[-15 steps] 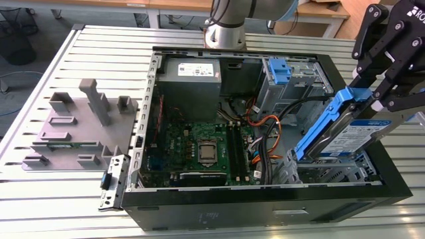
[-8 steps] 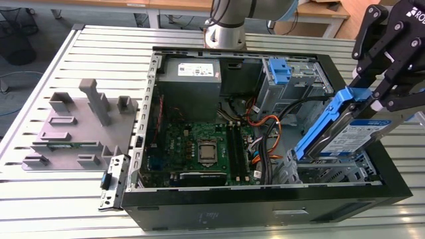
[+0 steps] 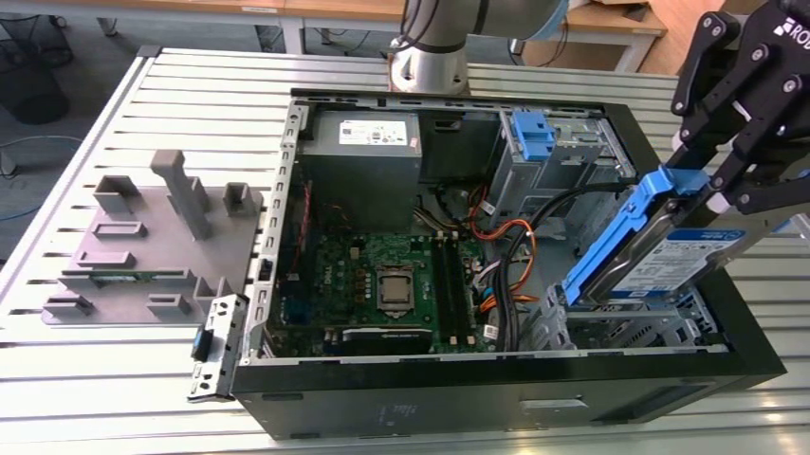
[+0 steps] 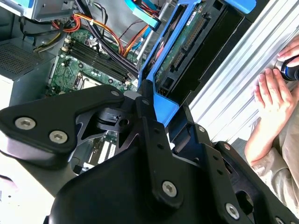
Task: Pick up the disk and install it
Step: 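Insert the disk into the insertion slot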
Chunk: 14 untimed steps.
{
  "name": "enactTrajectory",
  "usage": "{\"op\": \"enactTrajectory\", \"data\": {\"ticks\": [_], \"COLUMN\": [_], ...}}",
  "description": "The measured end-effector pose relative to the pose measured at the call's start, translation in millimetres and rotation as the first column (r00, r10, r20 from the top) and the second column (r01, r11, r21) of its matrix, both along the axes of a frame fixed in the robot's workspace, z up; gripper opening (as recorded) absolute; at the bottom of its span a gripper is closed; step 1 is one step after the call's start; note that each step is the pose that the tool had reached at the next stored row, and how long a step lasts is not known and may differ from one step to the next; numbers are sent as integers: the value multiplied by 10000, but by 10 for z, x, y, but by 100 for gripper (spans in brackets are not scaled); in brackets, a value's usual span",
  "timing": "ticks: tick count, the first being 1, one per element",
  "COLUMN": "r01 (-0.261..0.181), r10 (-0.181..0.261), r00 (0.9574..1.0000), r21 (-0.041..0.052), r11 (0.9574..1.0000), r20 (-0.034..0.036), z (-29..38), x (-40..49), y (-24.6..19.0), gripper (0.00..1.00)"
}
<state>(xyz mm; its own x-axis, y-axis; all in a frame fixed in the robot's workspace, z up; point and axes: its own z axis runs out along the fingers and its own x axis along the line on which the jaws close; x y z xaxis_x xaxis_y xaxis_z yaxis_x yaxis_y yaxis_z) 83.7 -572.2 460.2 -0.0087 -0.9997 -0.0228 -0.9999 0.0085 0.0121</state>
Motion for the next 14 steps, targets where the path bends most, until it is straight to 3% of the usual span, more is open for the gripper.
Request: {"op": "enactTrajectory", "data": {"ticks": [14], "r01": [11], "r10": [-11], "r00": [10000], "r21": [-4], "r11": [10000], "r20": [0], "z": [-4], "x": [-10], "y": [23], "gripper": [36]}}
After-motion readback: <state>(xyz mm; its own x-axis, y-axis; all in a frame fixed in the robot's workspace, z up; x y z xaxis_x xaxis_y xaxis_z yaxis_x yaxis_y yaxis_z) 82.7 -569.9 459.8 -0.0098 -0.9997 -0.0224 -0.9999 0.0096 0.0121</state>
